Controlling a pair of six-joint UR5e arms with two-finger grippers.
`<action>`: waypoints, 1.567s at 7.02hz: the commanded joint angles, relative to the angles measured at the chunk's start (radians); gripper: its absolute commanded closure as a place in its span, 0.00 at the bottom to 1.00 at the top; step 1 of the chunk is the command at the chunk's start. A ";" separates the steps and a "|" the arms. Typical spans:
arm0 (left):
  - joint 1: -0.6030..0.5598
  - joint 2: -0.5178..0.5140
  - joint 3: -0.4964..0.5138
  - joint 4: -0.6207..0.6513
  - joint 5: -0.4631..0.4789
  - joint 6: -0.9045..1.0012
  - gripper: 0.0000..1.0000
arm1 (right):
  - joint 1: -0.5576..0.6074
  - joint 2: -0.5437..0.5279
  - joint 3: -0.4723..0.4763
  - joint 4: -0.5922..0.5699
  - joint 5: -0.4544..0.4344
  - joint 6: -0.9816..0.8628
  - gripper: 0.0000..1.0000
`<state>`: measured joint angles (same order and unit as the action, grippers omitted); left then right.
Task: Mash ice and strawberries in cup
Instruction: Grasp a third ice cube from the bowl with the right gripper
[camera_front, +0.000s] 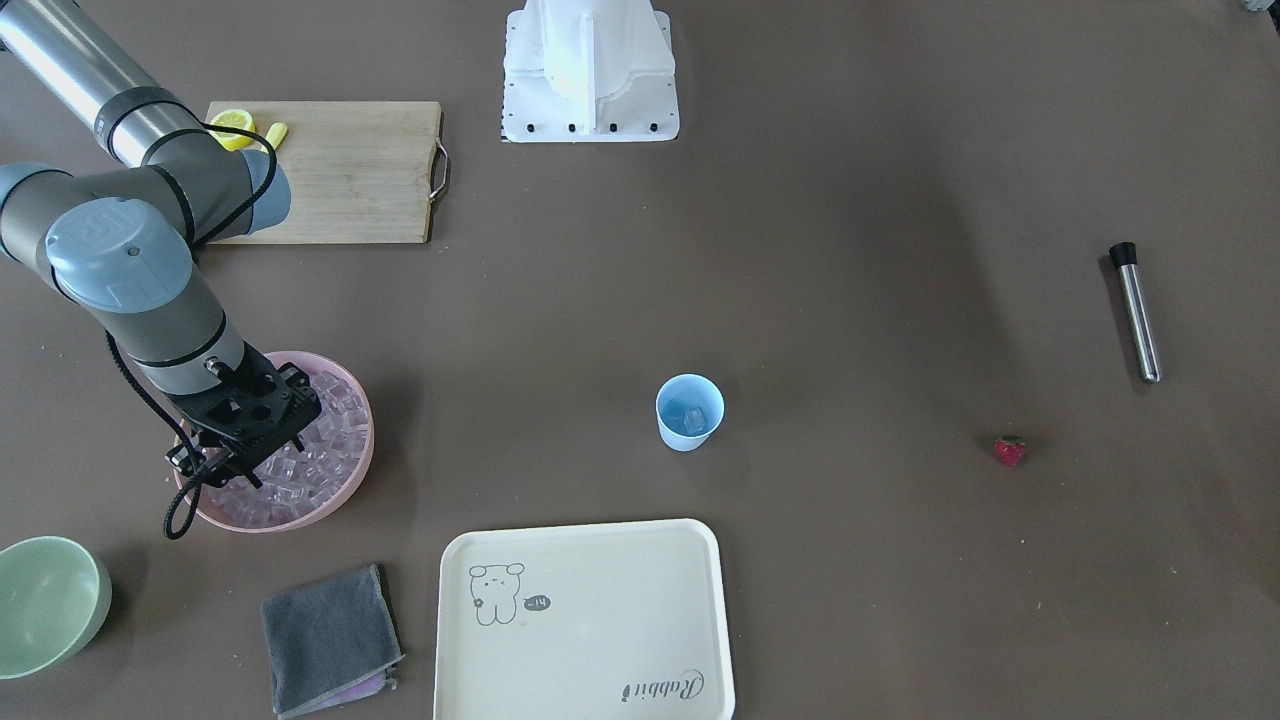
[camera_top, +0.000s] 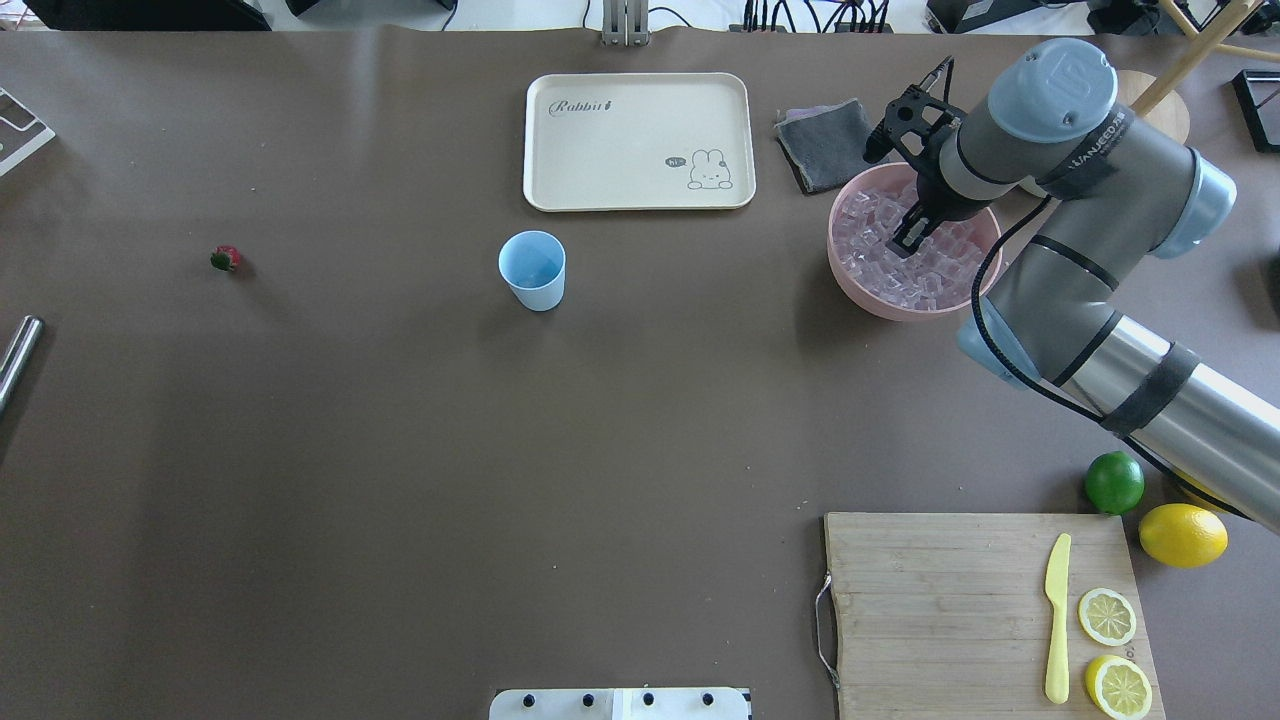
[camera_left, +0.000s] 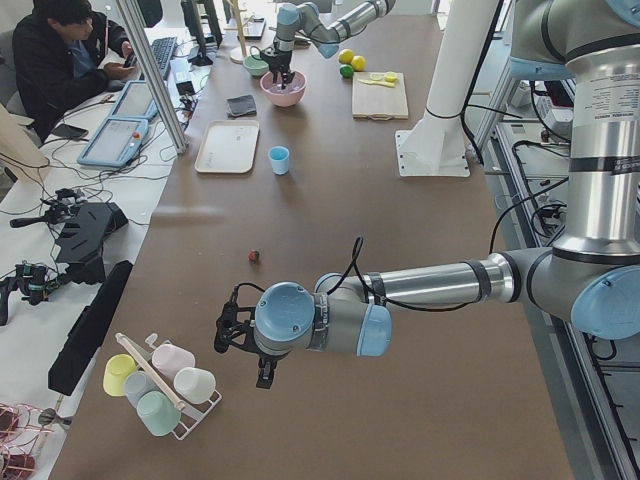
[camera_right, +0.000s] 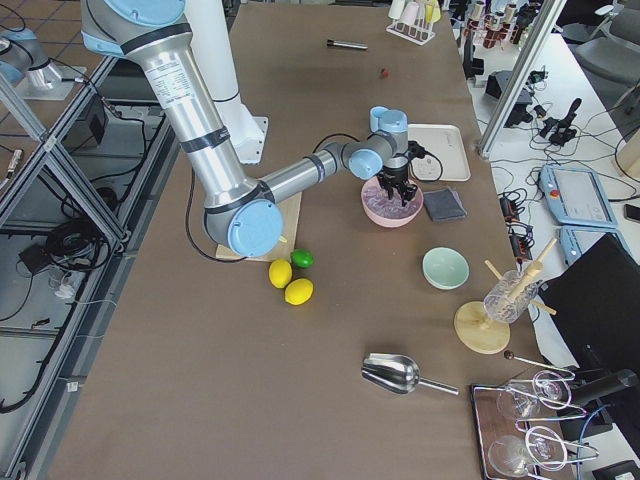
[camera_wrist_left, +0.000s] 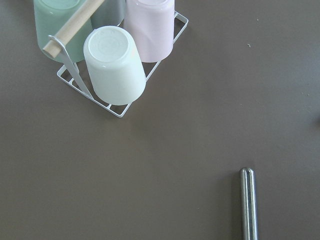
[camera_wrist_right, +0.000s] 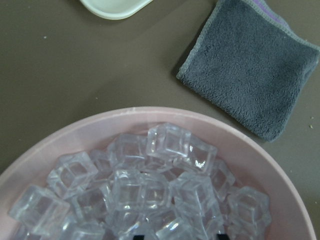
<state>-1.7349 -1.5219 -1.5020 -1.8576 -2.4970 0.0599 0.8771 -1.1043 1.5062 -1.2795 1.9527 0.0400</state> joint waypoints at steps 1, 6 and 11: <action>0.000 0.002 0.000 0.000 0.000 0.000 0.01 | -0.007 -0.003 -0.004 0.005 -0.005 0.000 0.53; -0.002 0.009 -0.001 -0.002 0.000 0.001 0.01 | -0.006 0.000 0.003 0.002 0.002 0.014 0.84; 0.000 0.012 -0.004 -0.002 0.000 0.003 0.01 | -0.024 0.118 0.025 -0.004 0.071 0.355 0.97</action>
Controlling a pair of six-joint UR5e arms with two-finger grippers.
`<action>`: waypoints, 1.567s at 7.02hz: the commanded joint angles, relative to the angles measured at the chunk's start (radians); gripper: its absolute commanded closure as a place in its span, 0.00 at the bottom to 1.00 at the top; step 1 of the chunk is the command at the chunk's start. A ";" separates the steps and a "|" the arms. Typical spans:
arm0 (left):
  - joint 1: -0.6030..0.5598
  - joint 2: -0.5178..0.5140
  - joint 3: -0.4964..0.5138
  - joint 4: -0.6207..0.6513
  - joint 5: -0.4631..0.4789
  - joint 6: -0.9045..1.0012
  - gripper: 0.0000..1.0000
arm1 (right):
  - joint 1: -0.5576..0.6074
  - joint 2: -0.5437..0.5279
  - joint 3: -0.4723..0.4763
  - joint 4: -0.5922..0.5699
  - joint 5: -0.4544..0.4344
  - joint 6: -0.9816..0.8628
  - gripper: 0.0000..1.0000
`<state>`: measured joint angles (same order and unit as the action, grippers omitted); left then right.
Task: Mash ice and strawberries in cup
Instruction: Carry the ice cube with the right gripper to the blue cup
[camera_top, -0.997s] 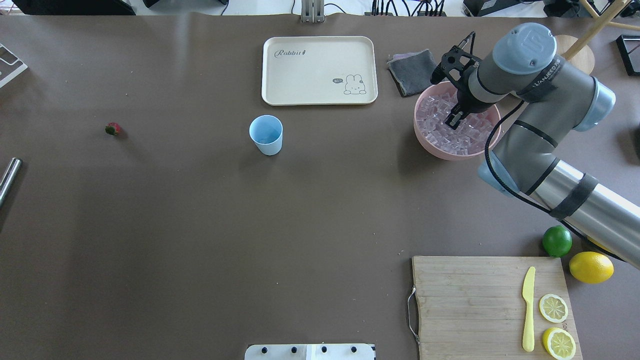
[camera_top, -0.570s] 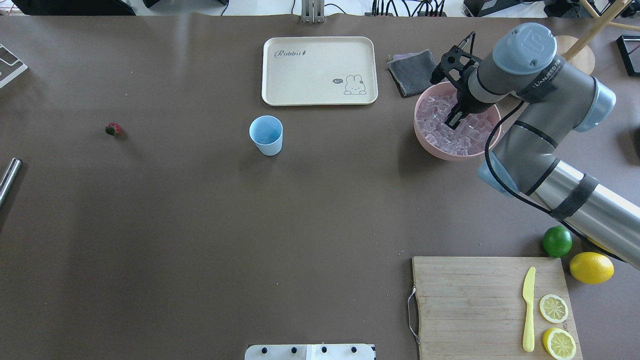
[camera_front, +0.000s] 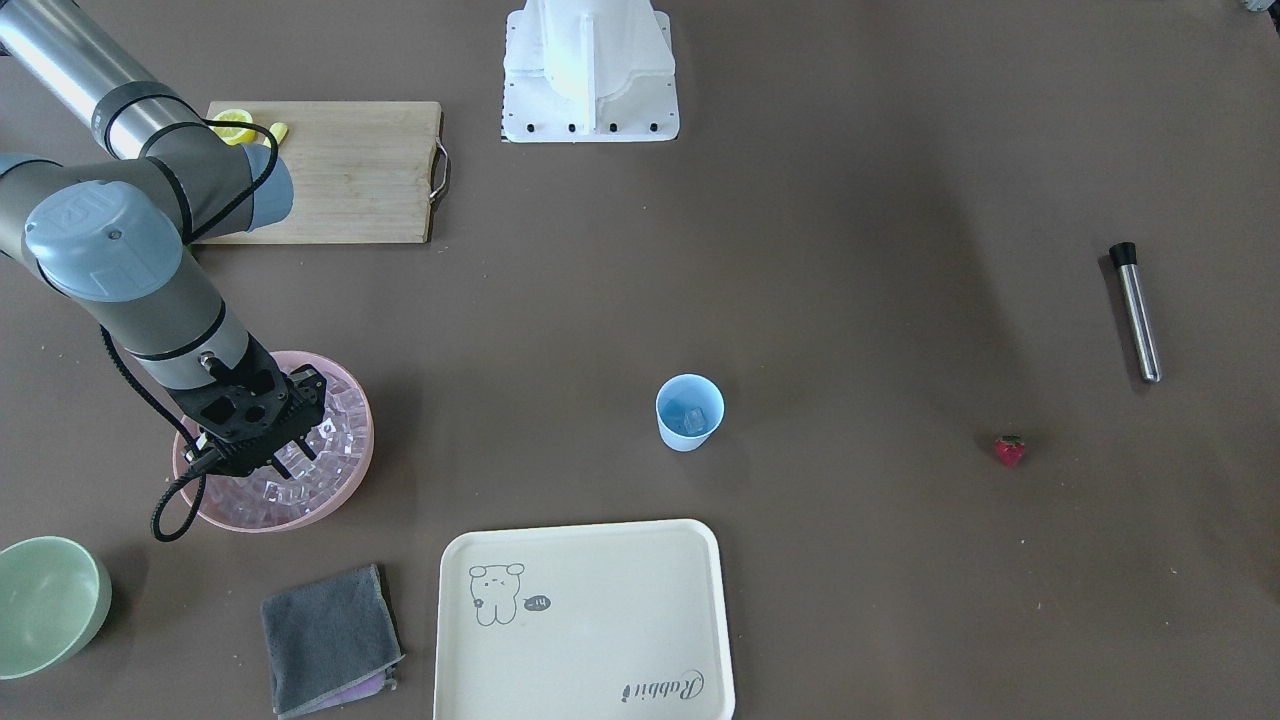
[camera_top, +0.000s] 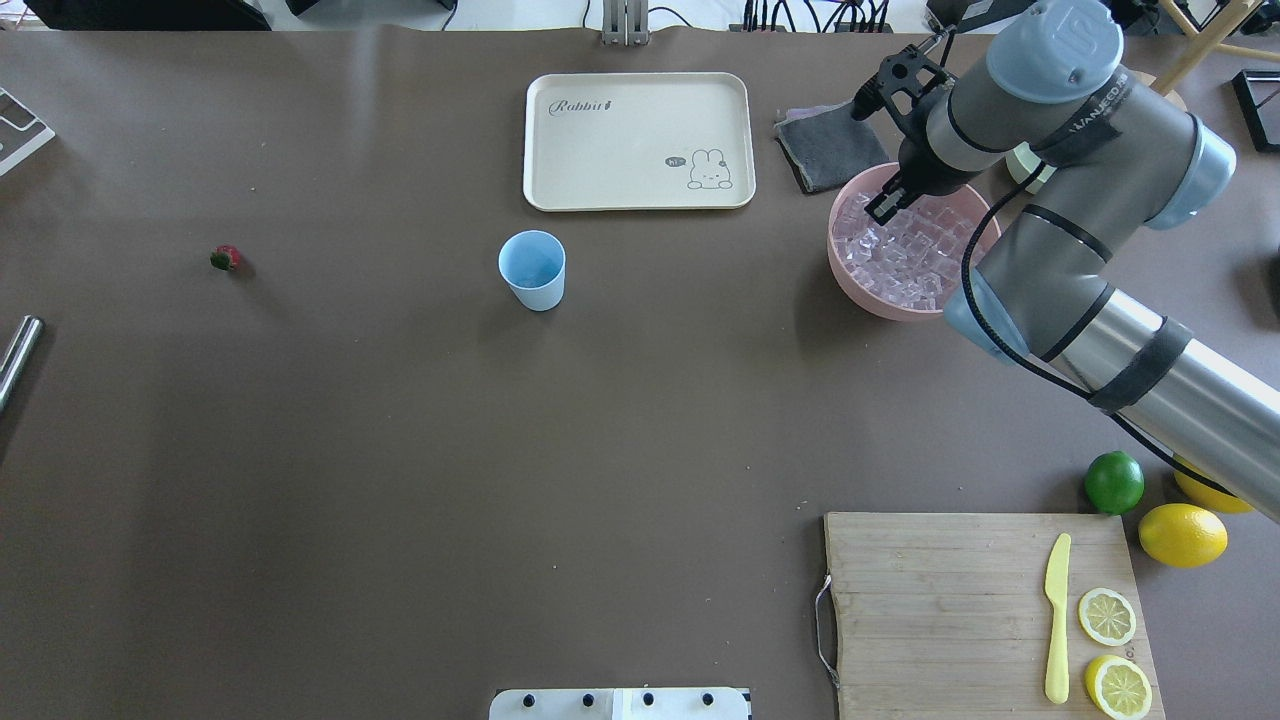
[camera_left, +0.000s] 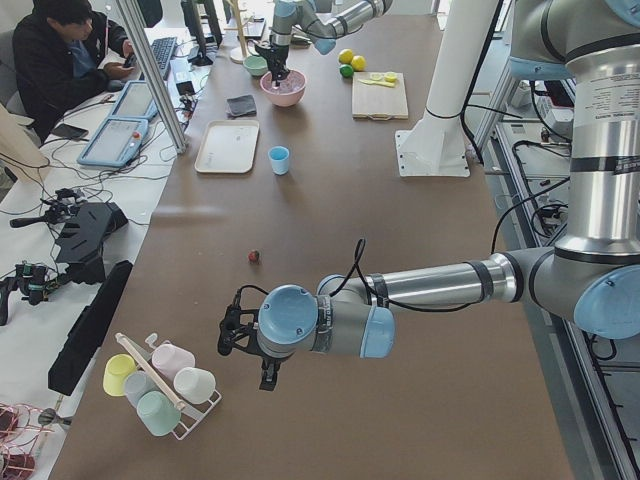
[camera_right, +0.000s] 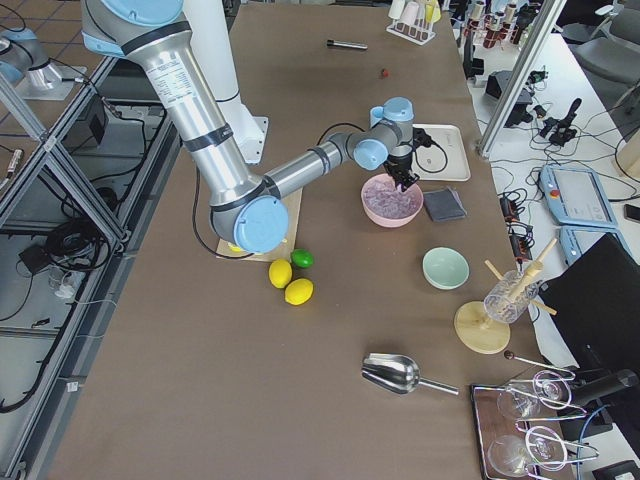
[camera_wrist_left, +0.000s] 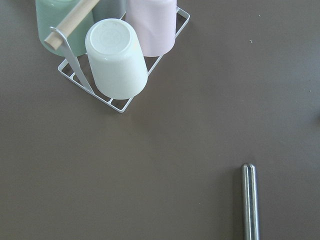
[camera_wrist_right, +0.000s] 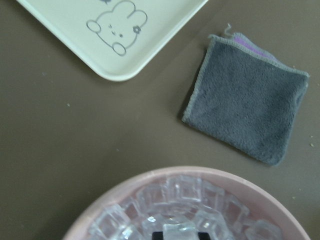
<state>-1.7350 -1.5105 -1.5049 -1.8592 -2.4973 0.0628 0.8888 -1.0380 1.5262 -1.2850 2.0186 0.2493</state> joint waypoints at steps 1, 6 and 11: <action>0.000 0.000 -0.003 0.002 0.000 0.000 0.01 | -0.098 0.125 -0.001 -0.002 -0.024 0.295 0.97; 0.000 -0.004 -0.005 0.003 -0.026 -0.001 0.01 | -0.384 0.490 -0.192 -0.008 -0.375 0.692 0.97; 0.000 -0.003 -0.003 0.002 -0.026 -0.001 0.01 | -0.380 0.487 -0.251 0.050 -0.437 0.691 0.86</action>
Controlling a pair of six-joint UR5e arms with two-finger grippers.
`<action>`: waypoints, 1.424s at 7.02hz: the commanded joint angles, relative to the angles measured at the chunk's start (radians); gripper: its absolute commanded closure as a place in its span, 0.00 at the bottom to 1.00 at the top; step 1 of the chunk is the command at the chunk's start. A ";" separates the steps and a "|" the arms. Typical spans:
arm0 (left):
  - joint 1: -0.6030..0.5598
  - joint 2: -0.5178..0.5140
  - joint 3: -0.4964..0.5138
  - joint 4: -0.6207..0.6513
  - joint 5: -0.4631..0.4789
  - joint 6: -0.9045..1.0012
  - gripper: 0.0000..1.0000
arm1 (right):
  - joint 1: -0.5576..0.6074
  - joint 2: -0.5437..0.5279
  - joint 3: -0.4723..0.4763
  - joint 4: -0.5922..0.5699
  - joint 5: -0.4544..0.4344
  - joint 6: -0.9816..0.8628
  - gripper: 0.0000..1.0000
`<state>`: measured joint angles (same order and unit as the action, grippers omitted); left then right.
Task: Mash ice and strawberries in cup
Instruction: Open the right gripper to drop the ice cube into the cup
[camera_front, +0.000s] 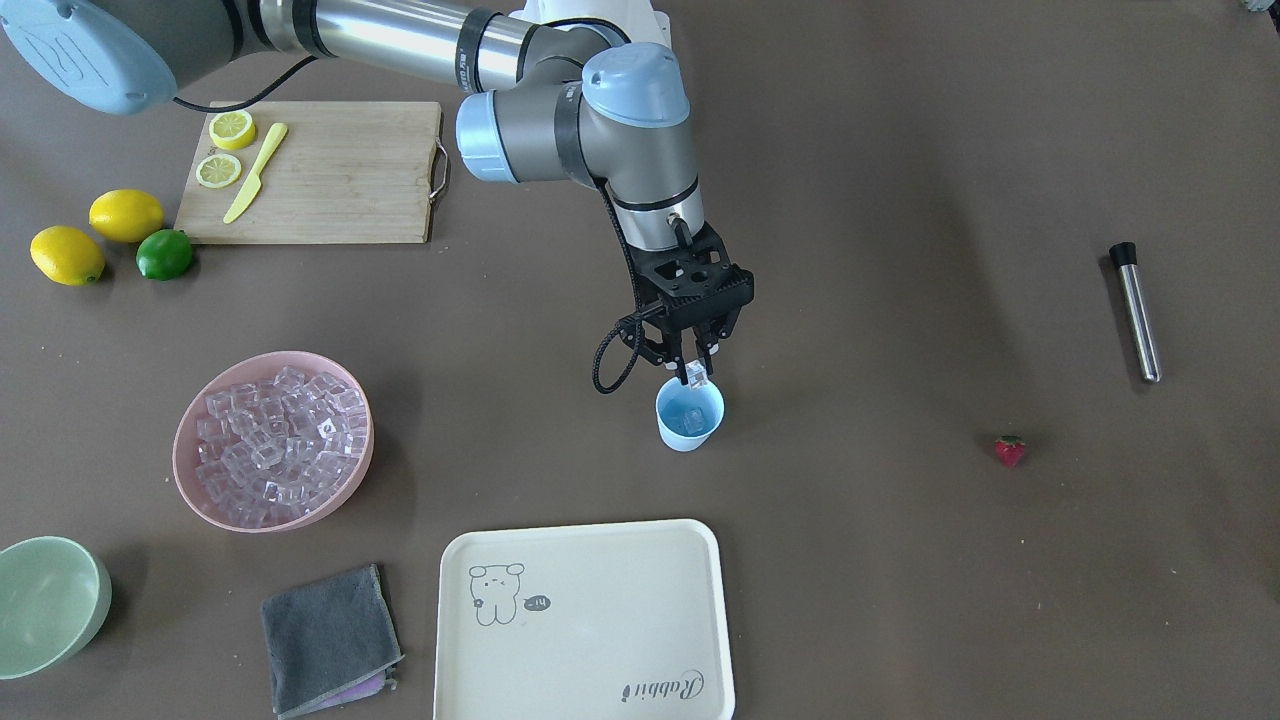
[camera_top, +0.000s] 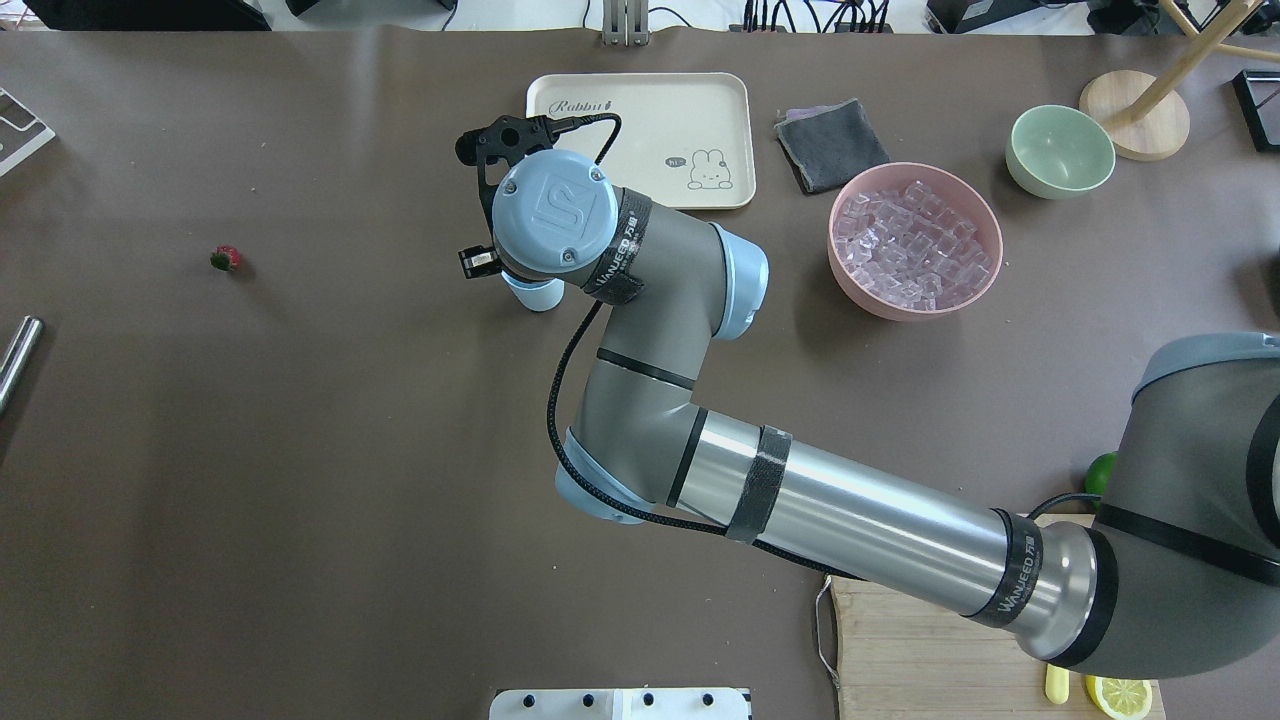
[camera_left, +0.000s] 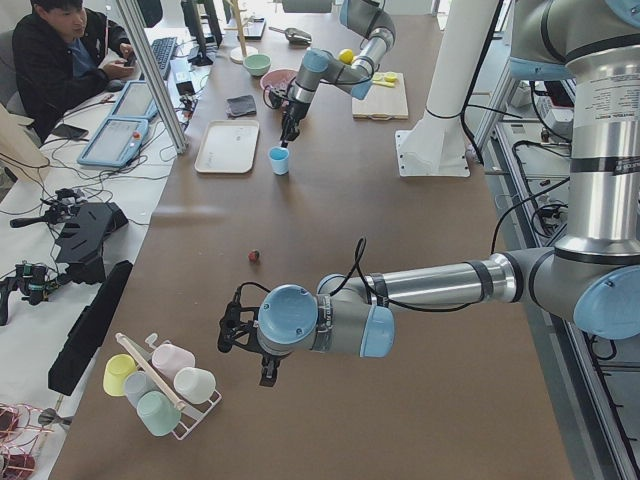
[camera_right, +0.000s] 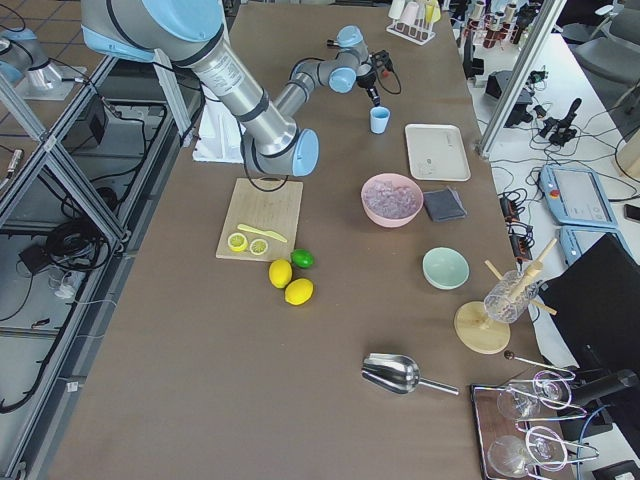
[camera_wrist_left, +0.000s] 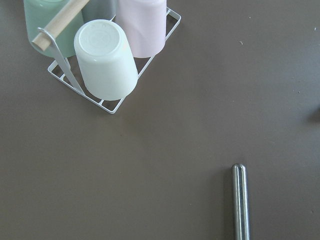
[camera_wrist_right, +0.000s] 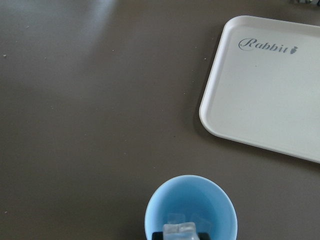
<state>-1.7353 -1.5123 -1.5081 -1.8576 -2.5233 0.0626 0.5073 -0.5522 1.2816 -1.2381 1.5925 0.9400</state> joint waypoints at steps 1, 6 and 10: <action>0.000 -0.002 0.000 0.000 0.000 0.000 0.01 | 0.002 0.000 -0.014 0.005 -0.025 0.000 0.80; 0.000 -0.014 0.000 0.003 0.000 -0.006 0.01 | 0.011 -0.034 0.011 0.012 -0.011 0.065 0.01; 0.032 -0.035 -0.003 0.003 0.015 -0.076 0.01 | 0.279 -0.371 0.274 0.014 0.367 -0.181 0.01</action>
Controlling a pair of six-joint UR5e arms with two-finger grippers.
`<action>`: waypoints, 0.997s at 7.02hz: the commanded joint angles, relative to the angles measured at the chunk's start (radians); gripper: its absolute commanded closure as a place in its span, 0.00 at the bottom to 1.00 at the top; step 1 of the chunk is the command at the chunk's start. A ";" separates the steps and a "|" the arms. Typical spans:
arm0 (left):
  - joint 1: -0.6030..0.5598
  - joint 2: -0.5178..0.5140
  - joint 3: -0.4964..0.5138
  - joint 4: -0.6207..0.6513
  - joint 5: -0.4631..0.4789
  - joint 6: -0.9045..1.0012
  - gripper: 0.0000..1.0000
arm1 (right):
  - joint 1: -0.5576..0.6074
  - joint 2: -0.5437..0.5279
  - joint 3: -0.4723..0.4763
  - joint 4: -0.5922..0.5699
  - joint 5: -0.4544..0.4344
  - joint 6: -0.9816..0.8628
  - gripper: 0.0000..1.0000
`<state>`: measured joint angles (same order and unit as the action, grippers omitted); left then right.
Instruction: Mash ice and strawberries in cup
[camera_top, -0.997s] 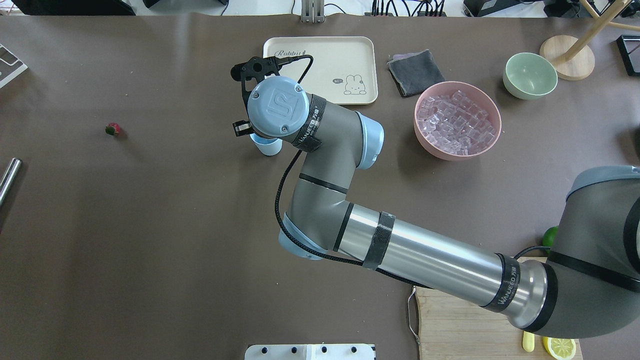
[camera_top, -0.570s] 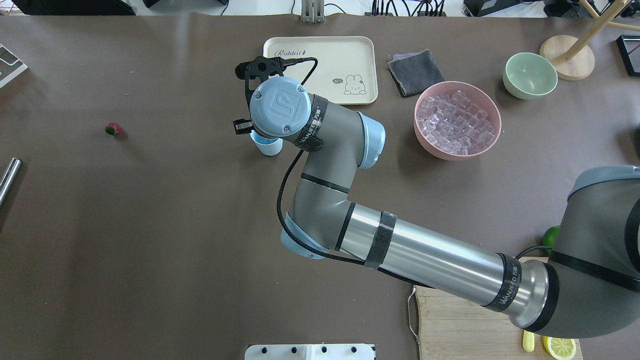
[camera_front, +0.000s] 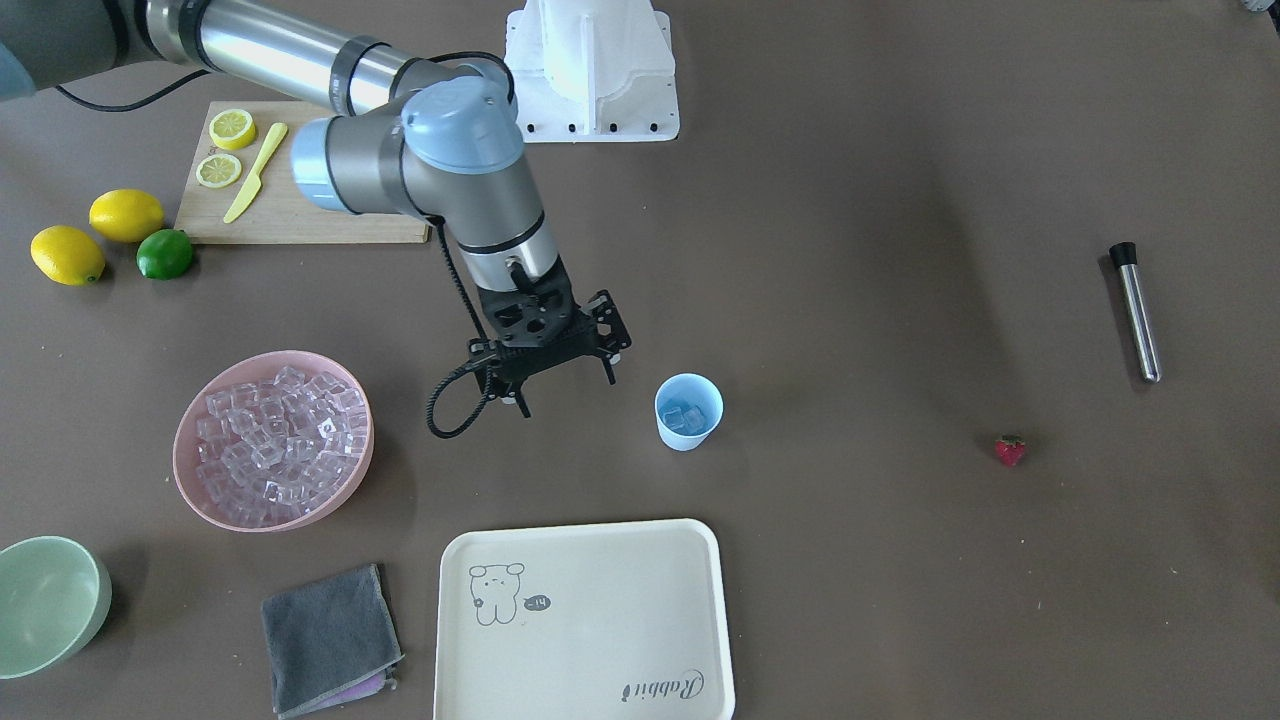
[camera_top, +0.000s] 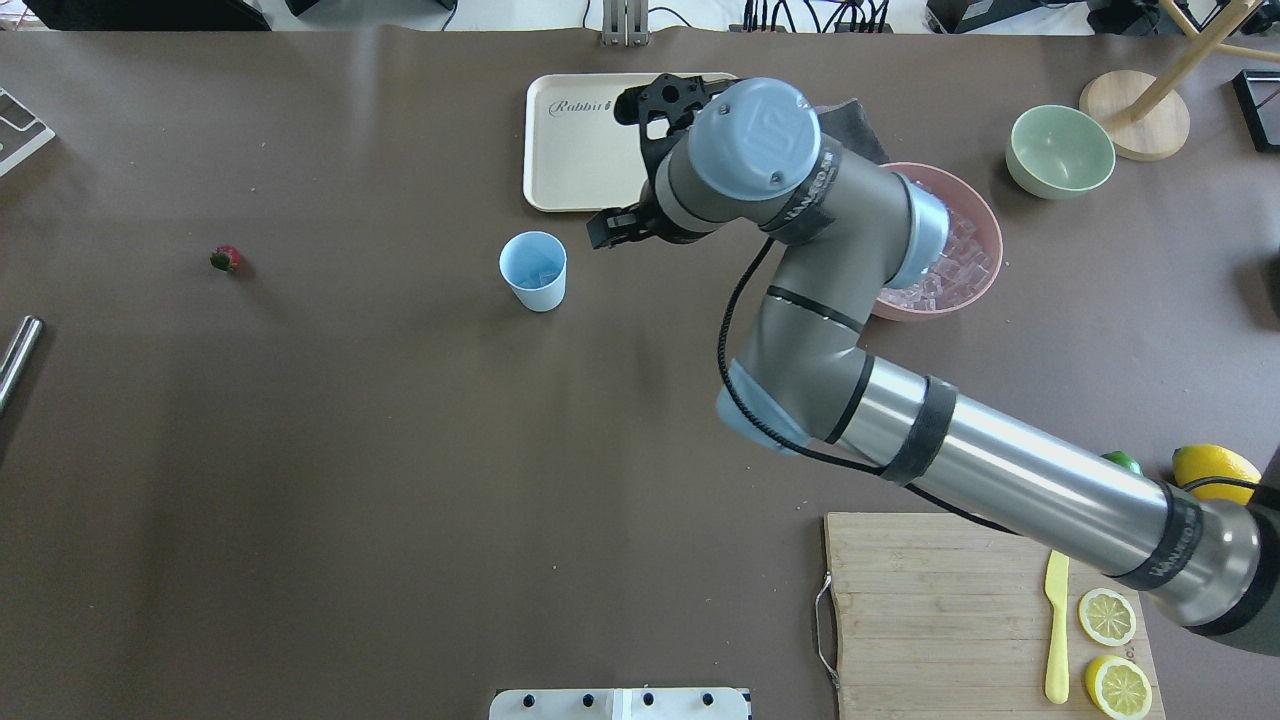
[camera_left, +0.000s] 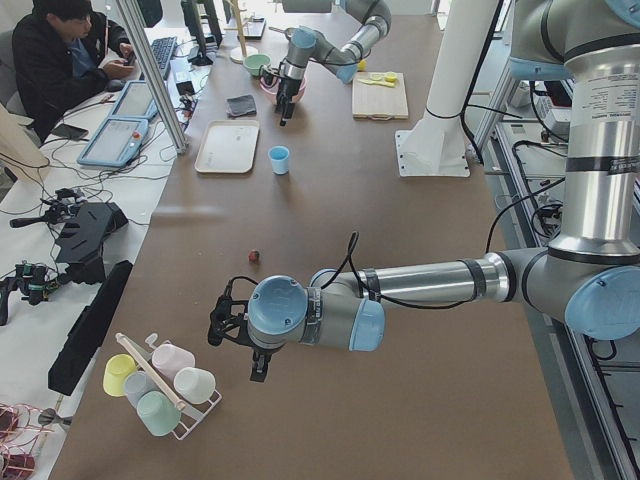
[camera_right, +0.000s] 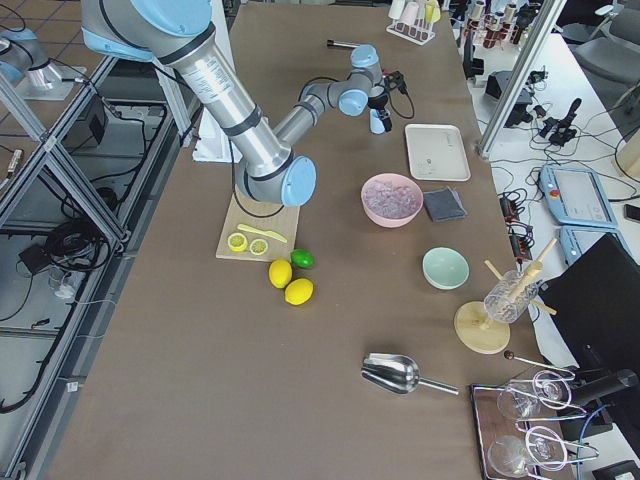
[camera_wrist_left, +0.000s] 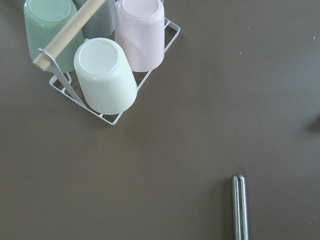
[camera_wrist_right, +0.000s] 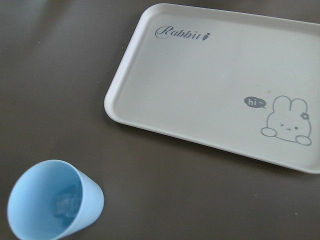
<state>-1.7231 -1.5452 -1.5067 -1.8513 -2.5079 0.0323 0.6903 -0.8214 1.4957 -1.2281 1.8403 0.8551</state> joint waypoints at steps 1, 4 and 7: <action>0.089 -0.036 -0.004 -0.003 0.000 -0.122 0.01 | 0.179 -0.164 0.077 0.004 0.208 -0.217 0.01; 0.251 -0.120 0.005 -0.005 0.046 -0.325 0.01 | 0.445 -0.407 0.135 0.005 0.460 -0.572 0.01; 0.333 -0.188 -0.004 -0.002 0.081 -0.440 0.01 | 0.635 -0.714 0.257 0.007 0.525 -0.673 0.02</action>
<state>-1.4214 -1.6993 -1.5055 -1.8544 -2.4324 -0.3470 1.2550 -1.3837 1.6778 -1.2213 2.3508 0.2079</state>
